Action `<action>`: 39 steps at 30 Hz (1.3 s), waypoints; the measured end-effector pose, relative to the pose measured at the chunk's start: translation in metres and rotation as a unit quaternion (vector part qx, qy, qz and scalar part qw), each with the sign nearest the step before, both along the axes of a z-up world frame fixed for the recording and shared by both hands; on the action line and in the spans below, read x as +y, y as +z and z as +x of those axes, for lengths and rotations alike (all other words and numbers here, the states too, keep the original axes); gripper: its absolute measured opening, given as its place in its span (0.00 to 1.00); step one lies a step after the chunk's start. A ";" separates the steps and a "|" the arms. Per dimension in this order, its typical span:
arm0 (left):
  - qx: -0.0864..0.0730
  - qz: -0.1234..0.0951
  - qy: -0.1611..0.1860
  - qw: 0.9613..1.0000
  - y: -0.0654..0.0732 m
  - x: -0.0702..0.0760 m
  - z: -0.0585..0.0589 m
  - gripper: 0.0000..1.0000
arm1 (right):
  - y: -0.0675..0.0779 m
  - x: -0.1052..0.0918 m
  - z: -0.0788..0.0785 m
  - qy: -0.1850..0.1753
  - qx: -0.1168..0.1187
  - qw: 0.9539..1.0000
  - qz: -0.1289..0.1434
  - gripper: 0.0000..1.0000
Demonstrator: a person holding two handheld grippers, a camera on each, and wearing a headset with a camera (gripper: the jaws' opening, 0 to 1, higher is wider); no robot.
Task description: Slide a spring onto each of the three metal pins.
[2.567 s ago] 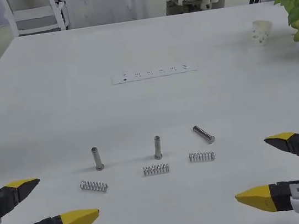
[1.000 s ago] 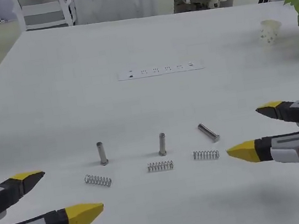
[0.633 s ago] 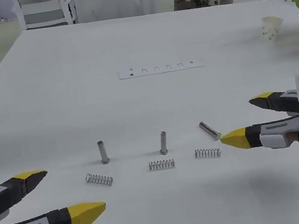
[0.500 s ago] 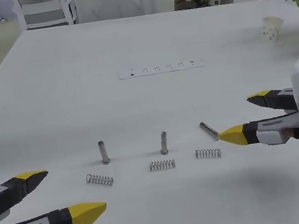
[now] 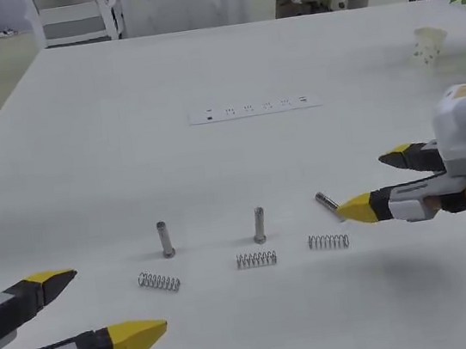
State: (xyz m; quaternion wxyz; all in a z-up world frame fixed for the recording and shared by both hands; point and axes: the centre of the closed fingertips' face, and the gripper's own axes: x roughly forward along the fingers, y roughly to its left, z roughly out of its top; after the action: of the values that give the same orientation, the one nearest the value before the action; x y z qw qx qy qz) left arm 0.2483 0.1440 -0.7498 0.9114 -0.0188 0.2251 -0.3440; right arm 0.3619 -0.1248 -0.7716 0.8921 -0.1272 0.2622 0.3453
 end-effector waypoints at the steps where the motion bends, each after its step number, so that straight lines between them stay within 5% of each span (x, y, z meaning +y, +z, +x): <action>1: 0.000 0.000 0.000 1.000 0.000 0.000 0.000 0.79 | -0.002 0.000 0.001 0.000 0.002 1.000 -0.003 0.69; 19: -0.003 0.002 0.000 1.000 0.003 0.001 0.000 0.78 | -0.011 0.003 0.017 -0.014 0.017 1.000 -0.011 0.64; 39: -0.001 0.003 -0.001 1.000 0.001 0.002 -0.001 0.77 | -0.024 0.021 0.042 -0.014 0.033 0.998 -0.057 0.43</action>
State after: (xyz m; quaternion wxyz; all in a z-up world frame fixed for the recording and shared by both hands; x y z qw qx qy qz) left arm 0.2468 0.1463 -0.7490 0.9111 -0.0158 0.2253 -0.3447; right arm 0.4038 -0.1041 -0.7952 0.8787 -0.1631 0.3128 0.3215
